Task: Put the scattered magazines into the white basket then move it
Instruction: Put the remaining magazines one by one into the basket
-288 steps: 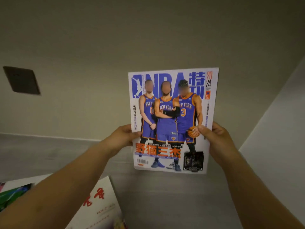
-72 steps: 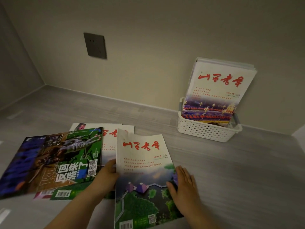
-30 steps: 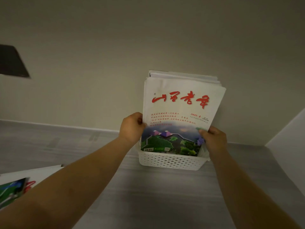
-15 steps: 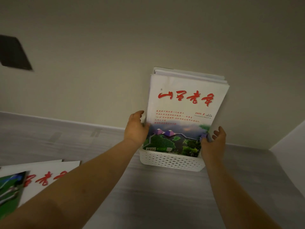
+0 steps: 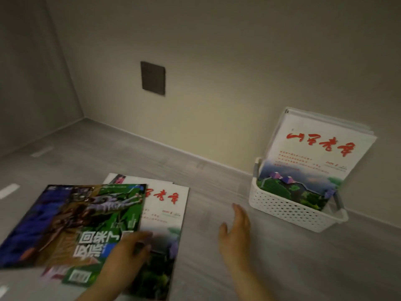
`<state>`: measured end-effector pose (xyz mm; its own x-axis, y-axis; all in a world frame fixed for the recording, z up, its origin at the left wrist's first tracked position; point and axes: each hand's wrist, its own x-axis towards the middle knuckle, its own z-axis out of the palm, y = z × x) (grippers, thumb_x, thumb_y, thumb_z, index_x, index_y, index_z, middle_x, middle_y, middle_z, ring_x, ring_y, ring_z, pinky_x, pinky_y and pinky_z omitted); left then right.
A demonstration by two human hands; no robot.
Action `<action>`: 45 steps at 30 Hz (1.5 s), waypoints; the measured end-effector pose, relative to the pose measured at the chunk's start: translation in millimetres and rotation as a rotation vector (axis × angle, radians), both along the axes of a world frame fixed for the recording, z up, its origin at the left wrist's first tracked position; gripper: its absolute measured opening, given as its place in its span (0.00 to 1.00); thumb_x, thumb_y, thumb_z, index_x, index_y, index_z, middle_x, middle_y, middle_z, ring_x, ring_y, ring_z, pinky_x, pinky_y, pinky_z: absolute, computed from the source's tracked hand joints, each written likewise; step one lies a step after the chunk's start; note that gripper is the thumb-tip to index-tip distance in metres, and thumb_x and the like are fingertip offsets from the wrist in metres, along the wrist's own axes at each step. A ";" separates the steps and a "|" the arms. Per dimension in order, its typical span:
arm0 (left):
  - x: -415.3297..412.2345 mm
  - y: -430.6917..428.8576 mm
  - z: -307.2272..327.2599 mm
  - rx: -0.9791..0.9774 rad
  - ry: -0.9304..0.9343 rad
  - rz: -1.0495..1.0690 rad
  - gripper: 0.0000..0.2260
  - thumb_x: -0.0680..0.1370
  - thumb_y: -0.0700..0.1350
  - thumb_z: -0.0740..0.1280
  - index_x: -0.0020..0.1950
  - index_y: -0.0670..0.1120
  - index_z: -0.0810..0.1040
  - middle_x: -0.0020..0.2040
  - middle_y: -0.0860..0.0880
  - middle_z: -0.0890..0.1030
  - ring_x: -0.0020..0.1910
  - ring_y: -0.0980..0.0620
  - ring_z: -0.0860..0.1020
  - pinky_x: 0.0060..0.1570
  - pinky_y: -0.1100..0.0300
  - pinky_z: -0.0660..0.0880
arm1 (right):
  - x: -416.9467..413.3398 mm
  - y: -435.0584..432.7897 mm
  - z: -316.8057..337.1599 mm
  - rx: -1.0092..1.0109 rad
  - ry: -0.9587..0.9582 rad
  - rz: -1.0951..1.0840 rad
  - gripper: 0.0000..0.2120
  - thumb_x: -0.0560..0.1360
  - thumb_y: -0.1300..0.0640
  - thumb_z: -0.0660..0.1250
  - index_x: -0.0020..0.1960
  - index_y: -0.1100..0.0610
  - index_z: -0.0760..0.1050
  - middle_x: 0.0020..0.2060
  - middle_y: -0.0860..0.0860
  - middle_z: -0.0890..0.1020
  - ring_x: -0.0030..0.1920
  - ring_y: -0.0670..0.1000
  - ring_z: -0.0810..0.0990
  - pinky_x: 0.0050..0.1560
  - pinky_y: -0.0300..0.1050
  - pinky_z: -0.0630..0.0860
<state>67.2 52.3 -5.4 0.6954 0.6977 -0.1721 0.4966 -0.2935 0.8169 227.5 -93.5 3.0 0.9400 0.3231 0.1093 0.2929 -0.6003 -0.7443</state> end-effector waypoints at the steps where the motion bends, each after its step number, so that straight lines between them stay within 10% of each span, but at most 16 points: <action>1: -19.7 2.7 -6.3 0.000 0.009 0.021 0.12 0.71 0.35 0.67 0.45 0.54 0.76 0.47 0.44 0.79 0.49 0.44 0.78 0.43 0.69 0.71 | -22.5 16.0 -10.0 -0.089 -0.003 0.131 0.27 0.74 0.60 0.61 0.70 0.56 0.57 0.73 0.55 0.58 0.72 0.53 0.57 0.71 0.42 0.54; 5: -74.7 34.4 -20.2 0.069 0.081 0.129 0.15 0.69 0.32 0.68 0.54 0.39 0.78 0.54 0.38 0.79 0.51 0.43 0.77 0.51 0.58 0.72 | -90.2 61.0 -46.9 -0.481 -0.053 0.586 0.30 0.76 0.45 0.55 0.73 0.50 0.46 0.75 0.49 0.46 0.75 0.51 0.44 0.72 0.45 0.35; 7: -93.9 57.6 -23.1 0.150 0.082 0.193 0.15 0.68 0.32 0.70 0.54 0.36 0.78 0.58 0.36 0.77 0.54 0.39 0.76 0.54 0.52 0.73 | -107.3 67.6 -51.3 -0.627 -0.210 0.637 0.31 0.71 0.38 0.58 0.70 0.51 0.61 0.72 0.53 0.63 0.72 0.52 0.60 0.68 0.42 0.28; 11: -120.6 106.6 -26.8 0.253 0.257 0.375 0.23 0.67 0.40 0.72 0.60 0.36 0.73 0.63 0.32 0.72 0.62 0.33 0.70 0.62 0.44 0.67 | -119.0 74.7 -43.3 -0.750 -0.288 0.590 0.26 0.67 0.33 0.53 0.48 0.47 0.82 0.48 0.44 0.84 0.49 0.46 0.83 0.70 0.45 0.39; 14: -130.5 139.4 -27.6 0.170 0.366 0.480 0.24 0.71 0.47 0.69 0.62 0.36 0.70 0.60 0.32 0.73 0.59 0.32 0.71 0.60 0.43 0.69 | -118.4 73.2 -45.5 -0.818 -0.281 0.594 0.35 0.75 0.40 0.34 0.50 0.48 0.81 0.50 0.45 0.84 0.50 0.46 0.82 0.70 0.45 0.40; 24: -131.0 194.5 -22.5 0.020 0.543 0.365 0.36 0.65 0.45 0.75 0.68 0.40 0.62 0.63 0.34 0.71 0.61 0.34 0.69 0.60 0.44 0.66 | -121.8 71.1 -46.7 -0.871 -0.189 0.655 0.32 0.76 0.39 0.37 0.52 0.47 0.79 0.51 0.44 0.84 0.51 0.46 0.81 0.68 0.45 0.43; 26: -129.8 202.3 -18.8 -0.068 0.539 0.379 0.34 0.65 0.40 0.75 0.66 0.36 0.63 0.62 0.32 0.72 0.59 0.34 0.70 0.57 0.45 0.68 | -122.7 71.1 -38.0 -0.879 -0.120 0.632 0.27 0.73 0.37 0.46 0.57 0.48 0.76 0.57 0.48 0.81 0.59 0.50 0.77 0.68 0.42 0.39; 29: -127.9 213.1 -11.8 -0.127 0.558 0.373 0.25 0.66 0.36 0.73 0.59 0.30 0.69 0.58 0.31 0.74 0.56 0.34 0.72 0.51 0.49 0.69 | -115.0 71.0 -52.6 -0.659 -0.174 0.634 0.31 0.74 0.37 0.49 0.73 0.49 0.48 0.75 0.50 0.50 0.71 0.49 0.38 0.64 0.35 0.22; 37: -124.4 211.2 0.6 -0.173 0.483 0.320 0.19 0.70 0.33 0.69 0.58 0.29 0.70 0.60 0.31 0.74 0.60 0.35 0.71 0.59 0.48 0.67 | -107.6 72.8 -58.4 -0.411 0.040 0.525 0.24 0.79 0.54 0.52 0.72 0.50 0.49 0.75 0.48 0.51 0.74 0.48 0.47 0.71 0.40 0.42; 45: -110.2 182.9 46.5 -0.063 -0.006 0.234 0.03 0.75 0.36 0.61 0.47 0.41 0.68 0.51 0.36 0.78 0.47 0.38 0.76 0.43 0.50 0.73 | -88.3 72.2 -27.5 -0.031 0.222 0.242 0.21 0.76 0.65 0.57 0.67 0.54 0.61 0.67 0.58 0.67 0.62 0.54 0.70 0.58 0.44 0.70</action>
